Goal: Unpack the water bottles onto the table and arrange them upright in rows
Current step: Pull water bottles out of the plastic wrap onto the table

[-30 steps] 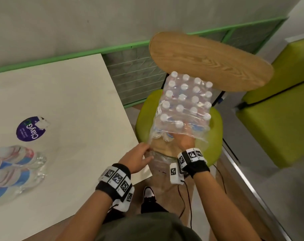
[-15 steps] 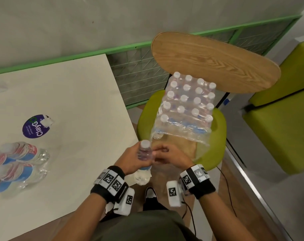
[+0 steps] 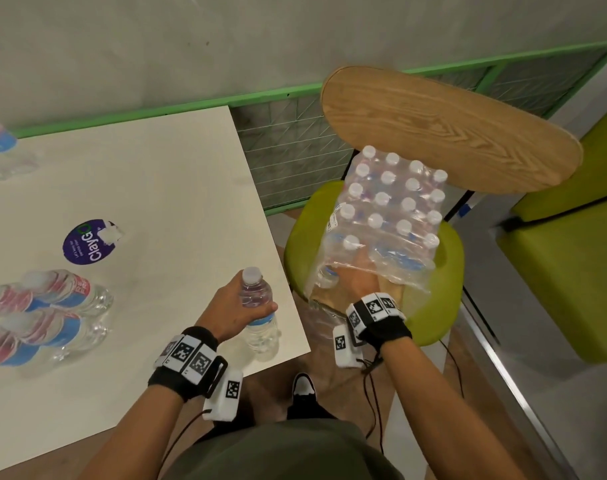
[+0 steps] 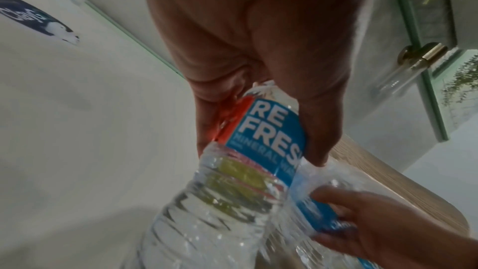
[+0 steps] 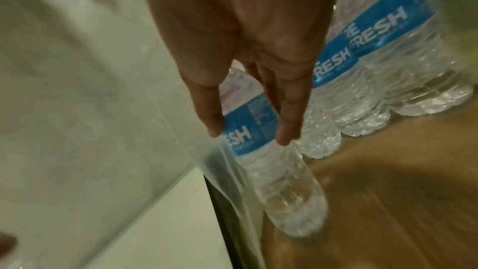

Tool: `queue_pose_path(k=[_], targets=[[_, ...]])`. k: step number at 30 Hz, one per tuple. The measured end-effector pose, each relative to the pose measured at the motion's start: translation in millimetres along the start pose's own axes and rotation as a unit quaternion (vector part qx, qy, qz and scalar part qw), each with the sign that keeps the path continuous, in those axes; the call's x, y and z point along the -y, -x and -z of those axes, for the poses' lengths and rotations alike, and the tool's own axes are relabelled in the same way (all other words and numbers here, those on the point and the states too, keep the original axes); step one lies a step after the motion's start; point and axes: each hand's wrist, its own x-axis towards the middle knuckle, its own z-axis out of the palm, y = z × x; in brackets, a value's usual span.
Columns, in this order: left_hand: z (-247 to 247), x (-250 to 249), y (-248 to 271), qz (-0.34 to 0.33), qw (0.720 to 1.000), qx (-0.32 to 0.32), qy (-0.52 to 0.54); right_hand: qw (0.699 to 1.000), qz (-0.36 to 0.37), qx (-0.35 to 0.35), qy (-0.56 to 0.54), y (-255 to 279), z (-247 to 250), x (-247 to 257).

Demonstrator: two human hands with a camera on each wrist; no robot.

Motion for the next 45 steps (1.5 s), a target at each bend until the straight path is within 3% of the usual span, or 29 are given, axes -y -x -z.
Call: queue_pose_path(k=[3, 8, 10, 17, 20, 25, 30, 34, 36, 45], targets=[[9.2, 10.4, 5.5, 0.017, 1.0, -0.014, 0.016, 0.991, 0.038, -0.017, 0.123, 17.8, 12.6, -4.1], [34.3, 31.4, 22.6, 0.05, 0.995, -0.067, 0.058, 0.94, 0.061, 0.161, 0.293, 42.5, -3.4, -21.7], [49.9, 44.9, 33.4, 0.06, 0.99, -0.098, 0.076, 0.926, 0.081, 0.228, 0.291, 46.2, -32.1, -22.9], [113.7, 103.4, 91.3, 0.095, 0.971, -0.205, 0.079, 0.891, 0.183, 0.311, 0.274, 74.0, -147.3, 19.9], [136.8, 120.7, 123.7, 0.106, 0.951, -0.277, 0.088, 0.878, 0.221, 0.332, 0.263, 83.6, -202.7, 35.8], [162.0, 156.5, 165.5, 0.147, 0.89, -0.402, 0.157, 0.871, 0.253, 0.352, 0.23, 112.5, -288.0, 44.4], [177.7, 200.3, 172.5, 0.186, 0.837, -0.493, 0.148, 0.888, 0.269, 0.327, 0.178, 138.8, -346.1, 37.5], [184.4, 211.0, 166.7, 0.184, 0.811, -0.525, 0.18, 0.901, 0.276, 0.288, 0.172, 148.6, -372.6, 30.7], [185.2, 207.1, 163.0, 0.185, 0.814, -0.523, 0.17, 0.897, 0.286, 0.281, 0.189, 153.9, -379.5, 29.6], [193.1, 213.4, 160.3, 0.142, 0.888, -0.418, 0.128, 0.885, 0.312, 0.29, 0.191, 161.6, -386.7, 29.4]])
